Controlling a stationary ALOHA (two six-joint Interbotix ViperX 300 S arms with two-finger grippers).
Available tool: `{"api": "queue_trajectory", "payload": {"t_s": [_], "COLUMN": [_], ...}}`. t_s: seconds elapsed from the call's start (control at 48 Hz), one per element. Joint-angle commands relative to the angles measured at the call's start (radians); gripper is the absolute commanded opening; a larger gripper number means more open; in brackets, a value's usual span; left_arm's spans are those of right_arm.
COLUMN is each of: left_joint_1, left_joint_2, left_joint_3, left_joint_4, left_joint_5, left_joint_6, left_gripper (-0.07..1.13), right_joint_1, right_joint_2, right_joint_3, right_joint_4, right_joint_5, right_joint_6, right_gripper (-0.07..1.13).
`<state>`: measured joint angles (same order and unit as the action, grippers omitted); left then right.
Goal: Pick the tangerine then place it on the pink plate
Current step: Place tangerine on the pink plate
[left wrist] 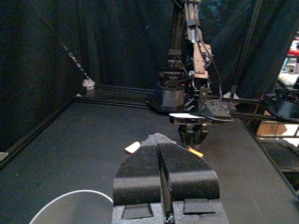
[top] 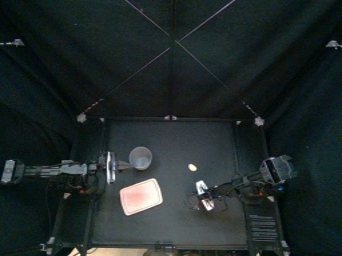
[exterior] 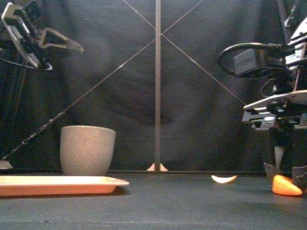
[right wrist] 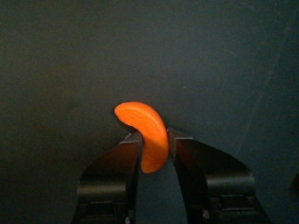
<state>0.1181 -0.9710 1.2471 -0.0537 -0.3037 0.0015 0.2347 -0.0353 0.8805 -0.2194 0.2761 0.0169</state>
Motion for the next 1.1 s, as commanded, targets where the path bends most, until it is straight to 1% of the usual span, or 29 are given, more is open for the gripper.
{"api": "queue_trajectory", "payload": {"t_s": [0.021, 0.125, 0.292, 0.438, 0.542, 0.708, 0.896, 1.104], "left_joint_1": [0.003, 0.003, 0.003, 0.003, 0.003, 0.005, 0.005, 0.005], "left_joint_2": [0.003, 0.003, 0.003, 0.003, 0.003, 0.003, 0.003, 0.003], "left_joint_3": [-0.012, -0.011, -0.012, -0.011, -0.011, -0.005, 0.017, 0.026], "left_joint_4": [0.000, -0.002, 0.002, 0.002, 0.002, 0.000, -0.003, -0.003], "left_joint_5": [-0.008, -0.008, -0.008, -0.008, -0.006, -0.008, -0.006, -0.003], "left_joint_6": [0.002, 0.002, 0.002, 0.003, 0.003, 0.002, -0.002, 0.002], "left_gripper": [0.00, 0.00, 0.00, 0.00, 0.00, 0.00, 0.00, 0.00], "right_joint_1": [0.000, 0.000, -0.008, -0.046, -0.071, -0.094, -0.106, -0.115], "right_joint_2": [-0.017, -0.029, -0.038, 0.000, 0.063, 0.222, 0.408, 0.517], "right_joint_3": [-0.023, -0.057, -0.176, -0.308, -0.407, -0.583, -0.790, -0.956], "right_joint_4": [0.000, -0.006, -0.018, -0.049, -0.058, -0.067, -0.091, -0.080], "right_joint_5": [0.009, 0.031, 0.052, 0.038, 0.014, -0.023, -0.021, -0.009], "right_joint_6": [0.002, 0.003, 0.002, 0.003, 0.008, 0.003, 0.012, 0.015], "right_gripper": [0.63, 0.63, 0.63, 0.63, 0.63, 0.63, 0.63, 0.65]}}
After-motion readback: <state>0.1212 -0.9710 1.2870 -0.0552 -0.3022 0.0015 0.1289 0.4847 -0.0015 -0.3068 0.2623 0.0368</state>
